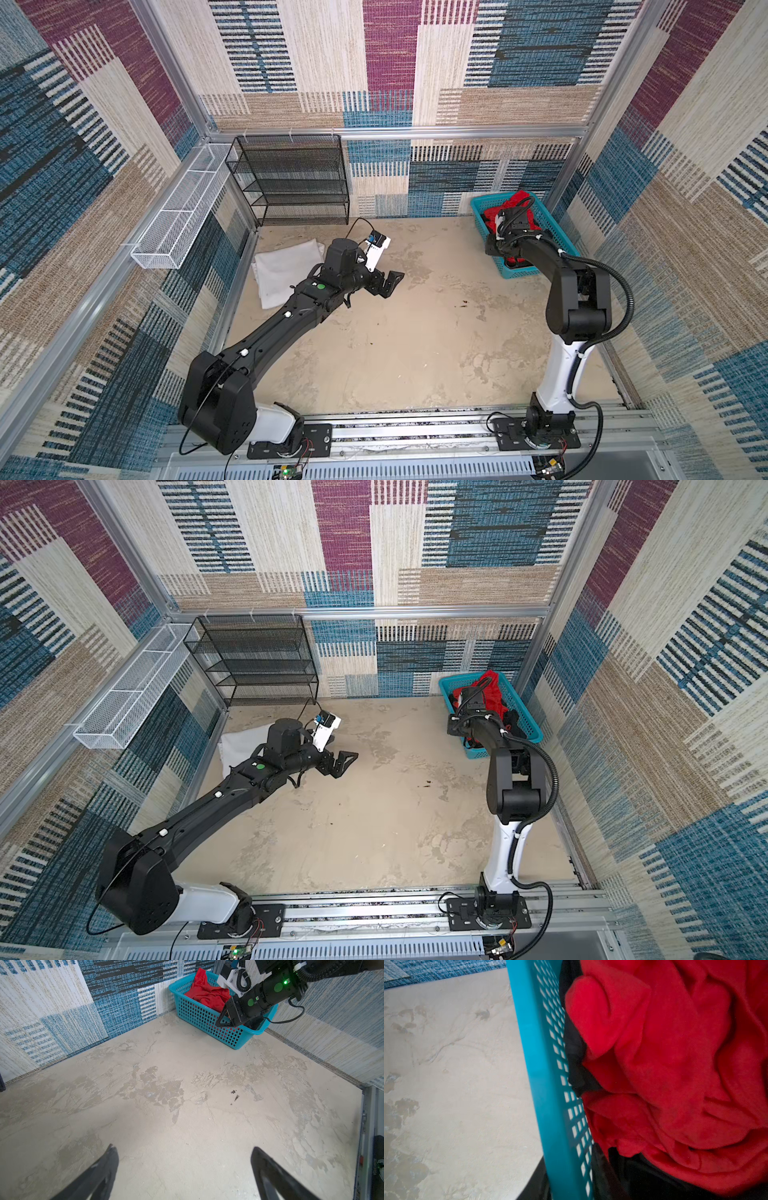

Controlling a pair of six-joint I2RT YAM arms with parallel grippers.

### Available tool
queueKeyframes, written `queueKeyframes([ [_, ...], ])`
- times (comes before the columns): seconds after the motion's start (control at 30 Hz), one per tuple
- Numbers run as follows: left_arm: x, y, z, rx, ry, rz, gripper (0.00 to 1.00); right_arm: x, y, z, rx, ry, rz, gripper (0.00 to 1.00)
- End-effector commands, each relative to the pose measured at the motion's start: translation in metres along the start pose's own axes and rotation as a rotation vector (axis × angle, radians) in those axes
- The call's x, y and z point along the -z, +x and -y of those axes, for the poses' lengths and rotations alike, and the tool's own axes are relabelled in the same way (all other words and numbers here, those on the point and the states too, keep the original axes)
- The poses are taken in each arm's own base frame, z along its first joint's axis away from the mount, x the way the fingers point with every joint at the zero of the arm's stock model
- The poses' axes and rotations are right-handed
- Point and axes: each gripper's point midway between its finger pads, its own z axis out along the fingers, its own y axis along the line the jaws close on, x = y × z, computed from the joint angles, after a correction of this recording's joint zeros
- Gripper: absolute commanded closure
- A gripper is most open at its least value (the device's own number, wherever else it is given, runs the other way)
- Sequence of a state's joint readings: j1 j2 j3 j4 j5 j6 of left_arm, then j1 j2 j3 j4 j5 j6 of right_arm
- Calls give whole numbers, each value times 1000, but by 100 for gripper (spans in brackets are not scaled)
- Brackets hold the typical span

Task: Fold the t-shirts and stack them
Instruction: 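Close the right gripper on the red t-shirt inside the basket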

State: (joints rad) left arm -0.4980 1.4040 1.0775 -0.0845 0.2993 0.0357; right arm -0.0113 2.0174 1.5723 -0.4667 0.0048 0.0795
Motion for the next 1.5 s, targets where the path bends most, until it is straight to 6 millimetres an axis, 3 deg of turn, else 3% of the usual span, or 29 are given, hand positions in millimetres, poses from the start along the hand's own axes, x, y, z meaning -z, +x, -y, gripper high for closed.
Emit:
queueKeyframes([
  [0.0,0,-7,5,19,27,17,1,8,-8,19,-48,66,39,70],
  [0.2,0,-8,6,24,32,20,1,8,-10,38,-75,72,51,71],
  [0.33,0,-7,6,25,35,18,1,4,-14,40,-64,57,63,69],
  [0.4,-1,-7,6,27,39,17,1,6,-17,38,-59,43,73,62],
  [0.5,-1,-7,6,27,40,16,1,23,-33,36,-73,37,142,47],
  [0.67,-1,-7,8,31,52,17,1,46,-66,55,-153,43,246,44],
  [0.83,-2,-7,9,30,55,17,1,32,-78,90,-231,99,236,45],
  [1.1,-6,-2,8,31,55,-2,1,-6,-81,107,-263,106,197,45],
  [1.27,-10,1,9,40,66,-13,1,-25,-73,109,-263,104,153,65],
  [1.33,-11,2,9,44,69,-14,1,-23,-74,108,-262,100,159,75],
  [1.43,-10,1,10,47,74,-13,1,-16,-79,105,-251,86,174,99],
  [1.47,-10,1,10,49,75,-12,1,-11,-82,102,-246,70,187,100],
])
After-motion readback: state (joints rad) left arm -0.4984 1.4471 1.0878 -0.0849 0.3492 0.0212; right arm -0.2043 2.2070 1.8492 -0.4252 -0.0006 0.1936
